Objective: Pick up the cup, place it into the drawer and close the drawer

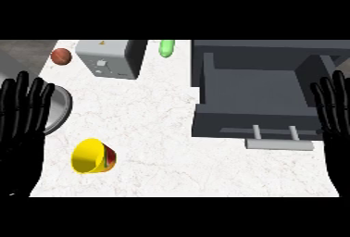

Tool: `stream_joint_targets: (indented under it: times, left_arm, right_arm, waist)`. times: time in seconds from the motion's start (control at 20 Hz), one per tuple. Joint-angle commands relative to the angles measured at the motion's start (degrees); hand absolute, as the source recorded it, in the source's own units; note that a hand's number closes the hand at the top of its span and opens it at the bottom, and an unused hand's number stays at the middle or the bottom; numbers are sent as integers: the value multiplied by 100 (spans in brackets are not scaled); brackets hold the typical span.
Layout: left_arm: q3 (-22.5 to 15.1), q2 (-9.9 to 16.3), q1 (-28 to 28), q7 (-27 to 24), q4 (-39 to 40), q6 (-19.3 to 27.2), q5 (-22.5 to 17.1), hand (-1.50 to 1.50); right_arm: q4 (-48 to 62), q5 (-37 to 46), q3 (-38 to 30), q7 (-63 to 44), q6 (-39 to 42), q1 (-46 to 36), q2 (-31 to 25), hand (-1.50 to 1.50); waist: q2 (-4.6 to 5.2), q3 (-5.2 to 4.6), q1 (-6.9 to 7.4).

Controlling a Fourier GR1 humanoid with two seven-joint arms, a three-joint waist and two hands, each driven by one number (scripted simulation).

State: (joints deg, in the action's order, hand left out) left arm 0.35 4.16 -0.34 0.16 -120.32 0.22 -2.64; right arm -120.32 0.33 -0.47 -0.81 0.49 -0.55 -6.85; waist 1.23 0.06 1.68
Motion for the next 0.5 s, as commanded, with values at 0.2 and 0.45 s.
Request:
stream_joint_targets:
  times: [0.2,0.45]
  left_arm:
    - [187,891,555,-12,-551,-1705,-1504,-150]
    - [958,1003,1018,247,607,-2113,-3051,-150]
  right_arm:
    - [59,-33,55,58,-16,-116,126,-150]
    - [438,-248,401,-387,463,-170,-29,-150]
  waist:
    - [-140,-9,-113]
    - [-115,-13,-119]
